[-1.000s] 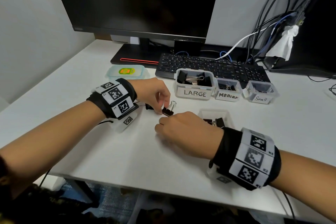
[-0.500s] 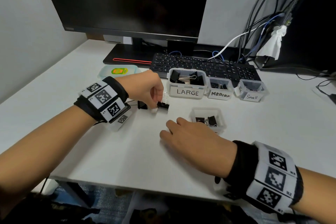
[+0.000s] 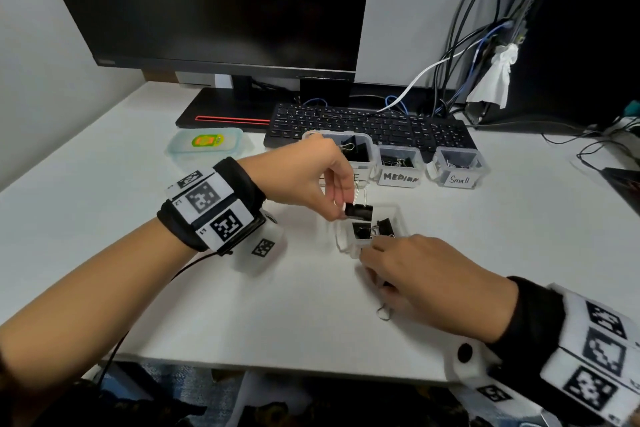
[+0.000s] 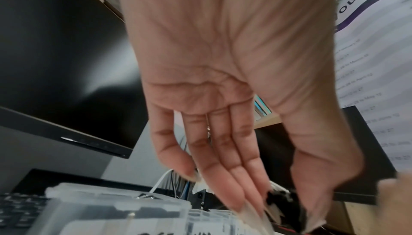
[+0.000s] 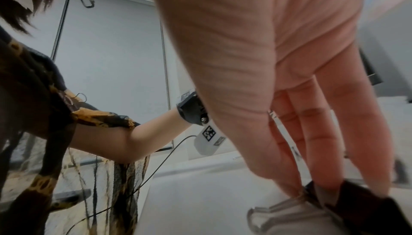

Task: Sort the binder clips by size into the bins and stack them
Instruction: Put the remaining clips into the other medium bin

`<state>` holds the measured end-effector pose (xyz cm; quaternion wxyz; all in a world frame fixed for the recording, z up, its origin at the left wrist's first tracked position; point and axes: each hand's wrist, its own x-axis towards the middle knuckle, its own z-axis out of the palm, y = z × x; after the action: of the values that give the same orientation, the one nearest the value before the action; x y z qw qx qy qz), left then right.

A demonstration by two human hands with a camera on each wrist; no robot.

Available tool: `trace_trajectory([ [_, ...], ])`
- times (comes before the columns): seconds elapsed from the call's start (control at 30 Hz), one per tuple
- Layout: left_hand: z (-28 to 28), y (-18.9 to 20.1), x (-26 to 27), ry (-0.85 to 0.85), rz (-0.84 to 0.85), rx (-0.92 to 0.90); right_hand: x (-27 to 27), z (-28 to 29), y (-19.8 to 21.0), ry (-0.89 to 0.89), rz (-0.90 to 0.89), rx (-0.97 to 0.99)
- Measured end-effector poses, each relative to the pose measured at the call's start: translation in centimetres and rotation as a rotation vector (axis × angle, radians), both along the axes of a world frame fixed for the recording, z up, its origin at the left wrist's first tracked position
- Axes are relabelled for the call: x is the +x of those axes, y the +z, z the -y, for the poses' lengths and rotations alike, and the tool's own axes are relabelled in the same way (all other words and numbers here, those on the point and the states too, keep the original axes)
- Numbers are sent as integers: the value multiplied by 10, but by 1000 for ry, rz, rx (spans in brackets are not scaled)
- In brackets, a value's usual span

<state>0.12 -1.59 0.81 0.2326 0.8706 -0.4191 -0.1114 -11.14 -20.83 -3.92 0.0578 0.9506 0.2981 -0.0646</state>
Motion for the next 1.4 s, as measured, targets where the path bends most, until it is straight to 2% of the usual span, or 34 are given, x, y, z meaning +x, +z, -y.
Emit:
trace_trajectory([
  [0.3,27,-13,0,0,74,8,13,42,12,-124,-99,71],
  [0.47,36,-18,-1,-3,153,29,42,65,13,-249,-240,224],
  [0.53,39,-19,-1,4,191,31,50,75,16,-315,-225,230],
  [0.6,42,-20,0,12,211,20,57,81,22,-355,-130,253],
  [0.7,43,-22,0,45,191,3,62,78,33,-296,-44,475],
  [0.8,45,-24,-1,61,176,-18,67,66,38,-249,-65,657],
  [0.97,44,-26,-3,66,147,-85,71,49,36,-203,-48,769],
  [1.1,39,-26,-6,61,106,-112,71,47,37,-197,-59,773],
  [1.2,32,-25,-8,182,149,-160,71,50,38,-203,-15,767],
  [1.3,31,-24,-6,282,182,-19,74,57,39,-195,57,755],
  [1.4,36,-25,-7,259,154,212,79,59,40,-179,17,705],
])
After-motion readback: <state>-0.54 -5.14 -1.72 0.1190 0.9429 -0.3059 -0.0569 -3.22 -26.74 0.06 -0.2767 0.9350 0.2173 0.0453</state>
